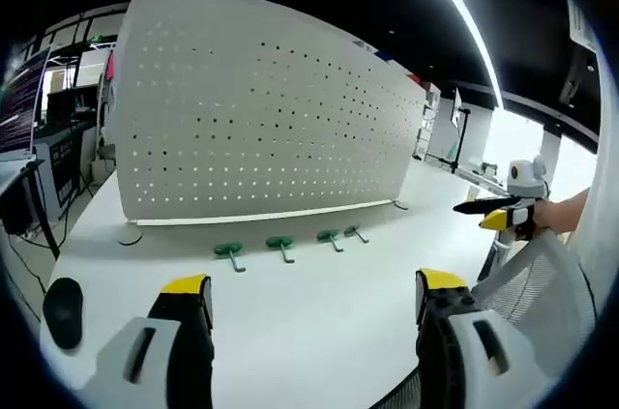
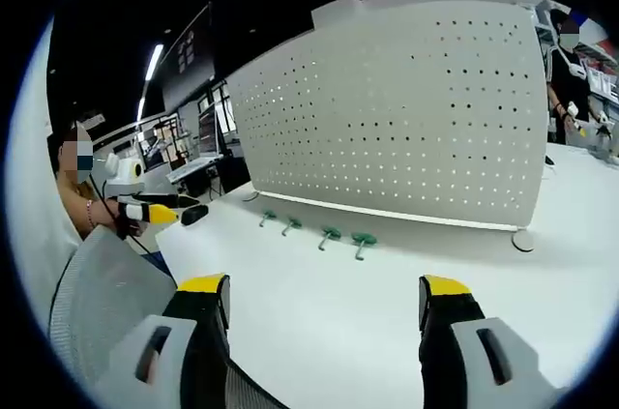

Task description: Insert the hook assembly into the mounting plate slot until the hook locks in place.

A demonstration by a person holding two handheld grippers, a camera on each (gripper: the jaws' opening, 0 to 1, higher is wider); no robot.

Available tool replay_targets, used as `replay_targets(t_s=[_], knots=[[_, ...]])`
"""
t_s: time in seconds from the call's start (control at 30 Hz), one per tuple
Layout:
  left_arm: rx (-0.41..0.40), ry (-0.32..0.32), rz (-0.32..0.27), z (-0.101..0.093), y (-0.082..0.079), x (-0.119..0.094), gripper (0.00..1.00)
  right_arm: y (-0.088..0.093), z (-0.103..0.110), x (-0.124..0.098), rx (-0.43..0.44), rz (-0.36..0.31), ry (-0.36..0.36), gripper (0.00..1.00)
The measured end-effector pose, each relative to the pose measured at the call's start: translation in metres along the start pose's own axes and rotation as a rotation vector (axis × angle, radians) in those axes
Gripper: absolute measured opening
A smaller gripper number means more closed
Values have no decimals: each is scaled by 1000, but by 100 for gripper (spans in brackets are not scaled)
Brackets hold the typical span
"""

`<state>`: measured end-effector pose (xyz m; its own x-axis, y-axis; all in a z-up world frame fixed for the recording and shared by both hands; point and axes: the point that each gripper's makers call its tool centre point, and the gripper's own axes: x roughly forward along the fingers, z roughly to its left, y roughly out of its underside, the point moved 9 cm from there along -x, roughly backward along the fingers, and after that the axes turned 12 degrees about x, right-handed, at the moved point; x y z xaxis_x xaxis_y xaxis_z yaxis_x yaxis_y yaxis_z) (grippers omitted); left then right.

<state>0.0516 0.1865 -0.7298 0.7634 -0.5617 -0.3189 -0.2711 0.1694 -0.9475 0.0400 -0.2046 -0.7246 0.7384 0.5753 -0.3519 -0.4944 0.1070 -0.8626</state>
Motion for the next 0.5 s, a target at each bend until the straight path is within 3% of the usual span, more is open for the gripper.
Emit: replay_targets(t_s=[0.5], knots=[[-1, 0, 1, 0, 1, 0, 89, 0, -1, 0, -8, 3, -1, 78]])
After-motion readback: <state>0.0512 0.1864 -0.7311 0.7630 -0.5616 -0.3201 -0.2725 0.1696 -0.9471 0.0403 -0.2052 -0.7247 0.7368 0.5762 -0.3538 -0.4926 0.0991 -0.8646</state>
